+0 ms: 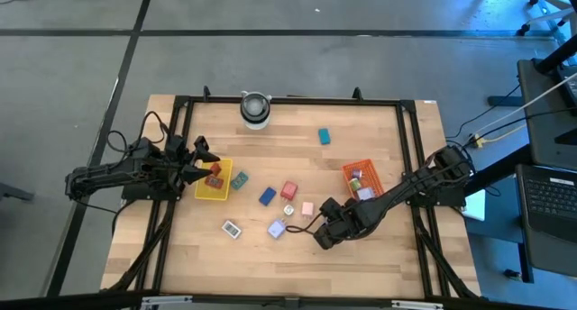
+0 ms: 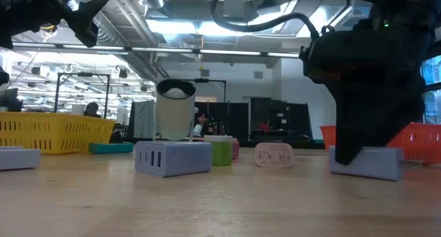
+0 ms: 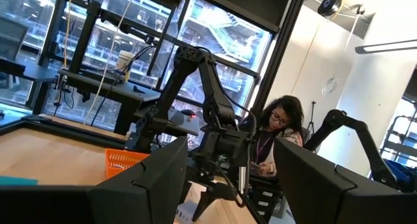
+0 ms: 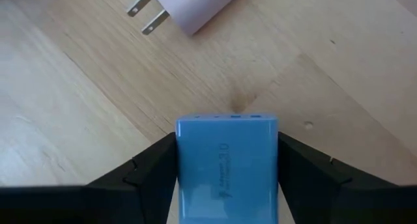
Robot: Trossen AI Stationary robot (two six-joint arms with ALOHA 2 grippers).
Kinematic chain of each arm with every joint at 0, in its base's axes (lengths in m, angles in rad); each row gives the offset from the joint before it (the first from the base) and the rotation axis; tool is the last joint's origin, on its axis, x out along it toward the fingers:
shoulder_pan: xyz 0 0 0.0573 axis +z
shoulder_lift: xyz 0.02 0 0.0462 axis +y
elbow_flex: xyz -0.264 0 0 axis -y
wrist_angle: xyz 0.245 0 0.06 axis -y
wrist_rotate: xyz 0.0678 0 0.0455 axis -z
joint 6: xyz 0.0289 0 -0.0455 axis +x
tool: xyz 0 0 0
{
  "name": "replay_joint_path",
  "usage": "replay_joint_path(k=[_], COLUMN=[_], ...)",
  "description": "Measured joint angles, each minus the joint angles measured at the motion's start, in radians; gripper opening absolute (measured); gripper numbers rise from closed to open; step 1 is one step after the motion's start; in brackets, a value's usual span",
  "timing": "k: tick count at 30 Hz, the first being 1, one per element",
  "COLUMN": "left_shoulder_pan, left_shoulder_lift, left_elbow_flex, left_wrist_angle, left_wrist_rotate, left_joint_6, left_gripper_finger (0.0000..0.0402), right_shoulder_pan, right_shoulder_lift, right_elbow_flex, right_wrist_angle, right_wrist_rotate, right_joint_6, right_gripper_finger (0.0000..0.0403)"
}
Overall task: Pick & Place Office items
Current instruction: Put the right light purple charger adapter into the orange basket
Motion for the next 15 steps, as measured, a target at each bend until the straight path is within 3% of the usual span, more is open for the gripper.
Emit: replay_joint_path(k=[15], left_shoulder_pan=[0.0], left_shoulder_lift=[0.0], left_elbow_flex=[0.0], left_wrist_angle=[0.0], left_wrist_rotate=[0.0], left_joint_6=[-0.002], left_gripper_finger=[0.0224], right_shoulder_pan=[0.012], right_shoulder_lift=[0.007], right_elbow_flex=[-0.002], right_wrist_angle=[0.028], right_wrist_rotate=[-0.001], right_joint_6=[-0.009], right_gripper_finger=[0.0216])
